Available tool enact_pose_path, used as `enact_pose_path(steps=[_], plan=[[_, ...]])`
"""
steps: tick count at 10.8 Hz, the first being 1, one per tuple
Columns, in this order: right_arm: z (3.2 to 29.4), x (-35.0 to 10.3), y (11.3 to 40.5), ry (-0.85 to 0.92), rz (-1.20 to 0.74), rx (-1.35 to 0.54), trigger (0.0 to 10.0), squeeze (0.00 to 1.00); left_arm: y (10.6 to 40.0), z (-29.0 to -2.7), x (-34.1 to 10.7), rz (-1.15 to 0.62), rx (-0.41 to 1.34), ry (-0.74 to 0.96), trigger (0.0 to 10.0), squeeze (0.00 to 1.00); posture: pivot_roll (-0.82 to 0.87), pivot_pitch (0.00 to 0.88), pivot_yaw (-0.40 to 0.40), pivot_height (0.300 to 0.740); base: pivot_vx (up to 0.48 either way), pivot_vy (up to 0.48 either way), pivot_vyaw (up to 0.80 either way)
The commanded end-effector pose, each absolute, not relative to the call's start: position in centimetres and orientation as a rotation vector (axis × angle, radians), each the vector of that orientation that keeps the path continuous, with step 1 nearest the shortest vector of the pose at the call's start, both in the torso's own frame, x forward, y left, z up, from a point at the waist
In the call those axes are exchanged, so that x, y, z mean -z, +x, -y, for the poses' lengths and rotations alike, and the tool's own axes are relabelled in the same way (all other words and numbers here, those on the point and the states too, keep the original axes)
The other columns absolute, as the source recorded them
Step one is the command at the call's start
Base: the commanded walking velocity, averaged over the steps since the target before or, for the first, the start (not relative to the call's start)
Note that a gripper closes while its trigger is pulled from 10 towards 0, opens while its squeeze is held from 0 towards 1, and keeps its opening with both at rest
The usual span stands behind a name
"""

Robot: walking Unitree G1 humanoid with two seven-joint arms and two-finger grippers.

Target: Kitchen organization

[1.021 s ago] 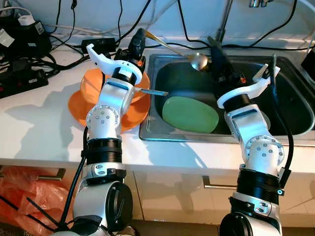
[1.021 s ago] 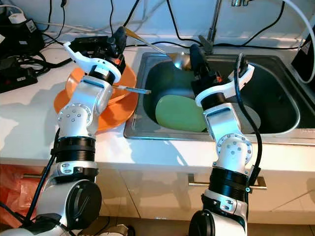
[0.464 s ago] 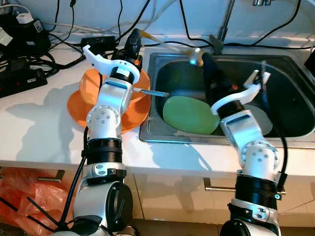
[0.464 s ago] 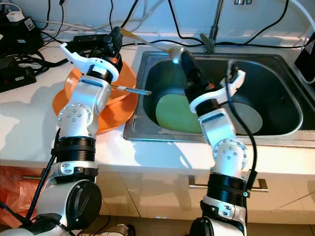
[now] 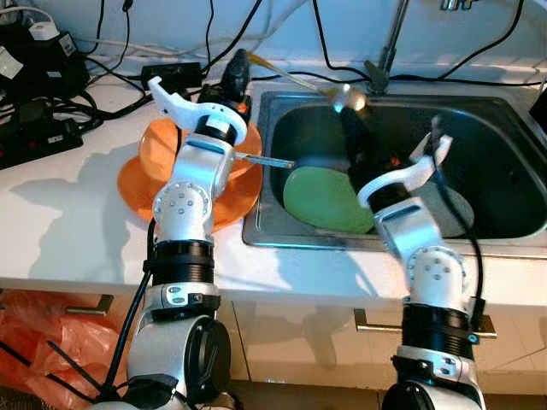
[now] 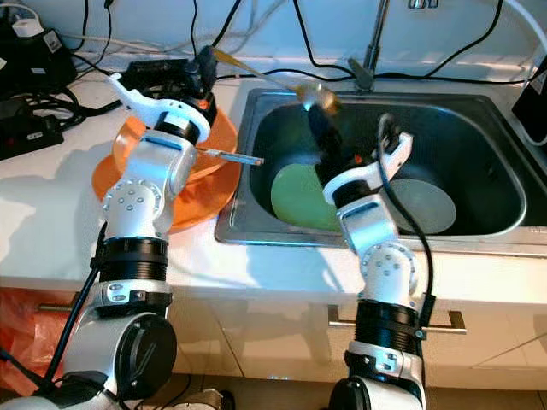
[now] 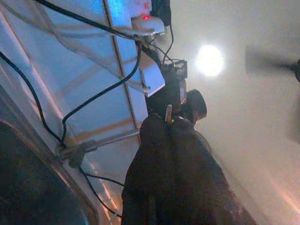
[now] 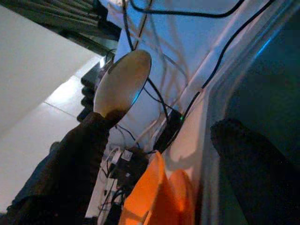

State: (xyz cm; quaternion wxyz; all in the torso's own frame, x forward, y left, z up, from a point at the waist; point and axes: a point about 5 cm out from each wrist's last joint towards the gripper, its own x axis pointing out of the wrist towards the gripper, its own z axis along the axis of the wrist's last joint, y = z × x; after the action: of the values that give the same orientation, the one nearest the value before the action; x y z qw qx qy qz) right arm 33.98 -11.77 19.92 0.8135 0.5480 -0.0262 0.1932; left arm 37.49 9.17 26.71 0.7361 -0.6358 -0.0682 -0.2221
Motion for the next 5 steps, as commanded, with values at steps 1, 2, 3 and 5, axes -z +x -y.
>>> enact_pose_path(steps=[1, 2, 3, 5], plan=[[10.9, -21.5, 34.7, 1.182, 0.107, -0.448, 0.0, 0.0, 36.2, -4.4, -25.6, 0.039, 0.556, -1.512, 0.0, 0.0, 0.05, 0.082, 0.036, 0.74, 0.0, 0.0, 0.0], [10.8, -21.8, 35.0, 1.186, 0.123, -0.457, 0.0, 0.0, 36.2, -4.4, -25.5, 0.032, 0.554, -1.509, 0.0, 0.0, 0.05, 0.082, 0.036, 0.74, 0.0, 0.0, 0.0], [10.7, -22.4, 35.1, 1.195, 0.147, -0.476, 0.0, 0.0, 36.1, -4.3, -25.3, 0.026, 0.553, -1.506, 0.0, 0.0, 0.05, 0.083, 0.035, 0.74, 0.0, 0.0, 0.0], [10.4, -23.3, 35.4, 1.201, 0.182, -0.504, 0.0, 0.0, 36.1, -4.4, -25.1, 0.016, 0.55, -1.505, 0.0, 0.0, 0.06, 0.086, 0.037, 0.74, 0.0, 0.0, 0.0]])
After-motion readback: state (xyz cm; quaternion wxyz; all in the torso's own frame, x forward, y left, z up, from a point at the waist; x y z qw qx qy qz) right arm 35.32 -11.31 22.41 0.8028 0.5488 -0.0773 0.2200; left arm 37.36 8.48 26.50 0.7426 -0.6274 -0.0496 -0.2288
